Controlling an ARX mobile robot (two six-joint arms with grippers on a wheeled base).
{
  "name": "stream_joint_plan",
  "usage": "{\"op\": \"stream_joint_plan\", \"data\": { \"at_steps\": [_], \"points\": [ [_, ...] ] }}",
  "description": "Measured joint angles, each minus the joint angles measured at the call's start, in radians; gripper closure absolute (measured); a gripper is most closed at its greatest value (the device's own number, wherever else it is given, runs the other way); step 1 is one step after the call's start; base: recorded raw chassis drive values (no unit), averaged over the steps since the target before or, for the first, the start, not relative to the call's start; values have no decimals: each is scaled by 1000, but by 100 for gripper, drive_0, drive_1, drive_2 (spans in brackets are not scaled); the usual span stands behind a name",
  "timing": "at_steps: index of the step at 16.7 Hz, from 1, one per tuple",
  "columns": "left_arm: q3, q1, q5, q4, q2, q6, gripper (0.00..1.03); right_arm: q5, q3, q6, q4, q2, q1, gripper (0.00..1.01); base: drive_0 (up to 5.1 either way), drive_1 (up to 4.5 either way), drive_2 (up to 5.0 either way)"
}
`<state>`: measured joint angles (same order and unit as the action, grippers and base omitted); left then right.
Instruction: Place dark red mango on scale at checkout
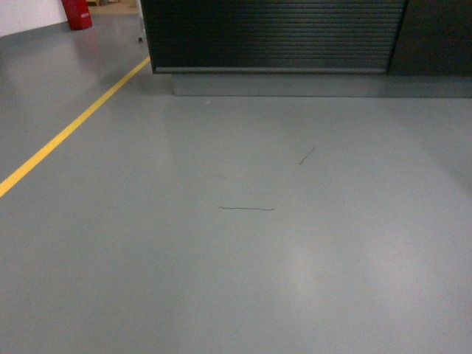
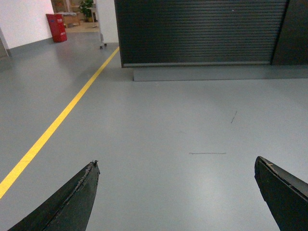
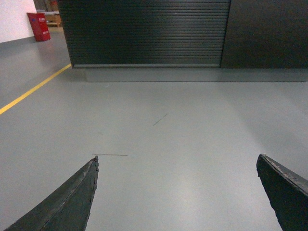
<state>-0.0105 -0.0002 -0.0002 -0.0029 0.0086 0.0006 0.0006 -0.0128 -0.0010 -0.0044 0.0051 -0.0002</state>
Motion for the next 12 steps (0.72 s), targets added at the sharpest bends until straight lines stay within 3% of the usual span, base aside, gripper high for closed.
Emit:
{"op": "stream_joint_plan", "data": {
  "at_steps": [4, 12],
  "points": [
    [0, 0, 0, 0, 0, 0, 5, 0, 0, 0, 0, 0, 0, 3, 0, 0, 0],
    [0, 0, 0, 0, 0, 0, 5, 0, 0, 0, 1, 0, 0, 3, -3, 404, -410]
  ]
}}
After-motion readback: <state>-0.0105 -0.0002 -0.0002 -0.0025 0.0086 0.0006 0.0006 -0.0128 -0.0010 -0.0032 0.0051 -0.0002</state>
